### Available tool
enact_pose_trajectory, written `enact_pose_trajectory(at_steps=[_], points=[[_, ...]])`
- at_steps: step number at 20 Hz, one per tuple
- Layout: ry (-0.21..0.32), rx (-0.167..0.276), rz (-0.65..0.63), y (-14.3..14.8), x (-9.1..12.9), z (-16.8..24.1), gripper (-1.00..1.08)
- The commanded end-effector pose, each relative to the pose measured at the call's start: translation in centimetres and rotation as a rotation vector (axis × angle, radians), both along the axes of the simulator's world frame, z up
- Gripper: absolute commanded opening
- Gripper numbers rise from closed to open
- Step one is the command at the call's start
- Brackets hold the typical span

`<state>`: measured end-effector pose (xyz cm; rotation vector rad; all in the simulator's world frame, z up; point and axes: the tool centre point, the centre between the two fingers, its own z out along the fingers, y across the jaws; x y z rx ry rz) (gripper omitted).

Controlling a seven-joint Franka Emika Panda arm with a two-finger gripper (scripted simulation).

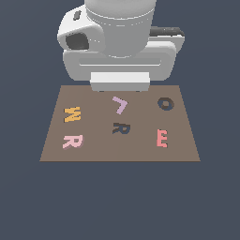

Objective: Insert a designated object into the corresponding slot on a board.

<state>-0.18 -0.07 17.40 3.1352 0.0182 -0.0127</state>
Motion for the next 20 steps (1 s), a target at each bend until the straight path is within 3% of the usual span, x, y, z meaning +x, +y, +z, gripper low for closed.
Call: enact_pose_trajectory(at_steps=[1,11,20], points=[[0.000,0.000,0.000,0.0,0.0,0.0,1.00],[-0.001,0.000,-0.071,-0.2,0.9,-0.6,1.00],[-0.002,-0.002,-0.266,-1.0,3.1,-2.2,1.00]])
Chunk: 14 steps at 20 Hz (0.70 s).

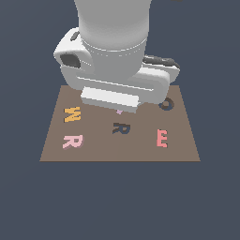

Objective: Insert a designated object into the corresponding slot on a board.

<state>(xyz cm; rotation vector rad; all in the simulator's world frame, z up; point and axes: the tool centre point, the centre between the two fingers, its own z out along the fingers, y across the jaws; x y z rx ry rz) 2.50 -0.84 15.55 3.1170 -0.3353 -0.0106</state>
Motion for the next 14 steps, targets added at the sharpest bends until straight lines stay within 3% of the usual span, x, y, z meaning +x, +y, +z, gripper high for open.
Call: enact_pose_trajectory(at_steps=[1,14], points=[[0.000,-0.001,-0.071,-0.4,0.8,-0.6,1.00],[-0.005,-0.002,-0.618,-5.0,5.7,-5.0,1.00]])
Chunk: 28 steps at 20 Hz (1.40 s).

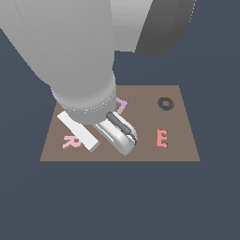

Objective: Insert a designated object into the corresponding slot on a board.

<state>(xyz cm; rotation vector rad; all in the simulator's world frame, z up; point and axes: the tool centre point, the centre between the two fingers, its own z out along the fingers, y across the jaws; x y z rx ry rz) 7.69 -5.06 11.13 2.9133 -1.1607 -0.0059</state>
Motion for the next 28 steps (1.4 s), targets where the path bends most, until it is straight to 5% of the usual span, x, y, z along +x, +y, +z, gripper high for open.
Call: enact_pose_trajectory(at_steps=[1,15,28], points=[[-0.001,-0.001,-0.121,-1.3,0.8,-1.0,1.00],[-0.006,0.000,-0.623,-7.5,2.2,-4.9,1.00],[-0.007,0.001,-0.788,-9.6,1.8,-6.2,1.00]])
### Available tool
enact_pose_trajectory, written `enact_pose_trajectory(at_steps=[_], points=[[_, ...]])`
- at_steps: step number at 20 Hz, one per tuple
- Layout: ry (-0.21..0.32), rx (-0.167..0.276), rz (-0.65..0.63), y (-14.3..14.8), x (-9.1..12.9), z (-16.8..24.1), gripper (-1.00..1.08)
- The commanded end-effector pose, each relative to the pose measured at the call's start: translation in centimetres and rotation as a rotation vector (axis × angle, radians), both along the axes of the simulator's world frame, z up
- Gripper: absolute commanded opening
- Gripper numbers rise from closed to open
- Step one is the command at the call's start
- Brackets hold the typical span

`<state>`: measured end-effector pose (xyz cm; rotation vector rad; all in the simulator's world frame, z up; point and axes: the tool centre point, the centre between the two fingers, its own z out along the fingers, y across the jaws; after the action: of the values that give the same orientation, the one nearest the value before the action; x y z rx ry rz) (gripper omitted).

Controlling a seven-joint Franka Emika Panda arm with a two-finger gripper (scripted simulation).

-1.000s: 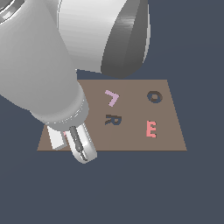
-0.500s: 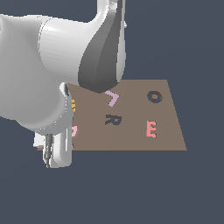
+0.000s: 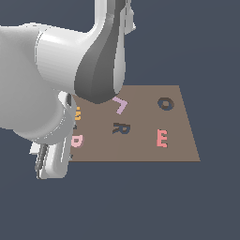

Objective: Insert a designated object into the corresponding slot on a board.

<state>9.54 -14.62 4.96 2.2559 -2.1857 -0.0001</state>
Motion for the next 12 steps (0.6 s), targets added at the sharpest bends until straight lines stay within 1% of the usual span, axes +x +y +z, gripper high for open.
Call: enact_pose_trajectory(at_steps=[1,7,12], points=[[-0.001,0.000,-0.007,0.0,0.0,0.0,1.00],[0.000,0.000,0.000,0.0,0.0,0.0,1.00],[0.000,0.000,0.001,0.0,0.0,-1.5,1.00]])
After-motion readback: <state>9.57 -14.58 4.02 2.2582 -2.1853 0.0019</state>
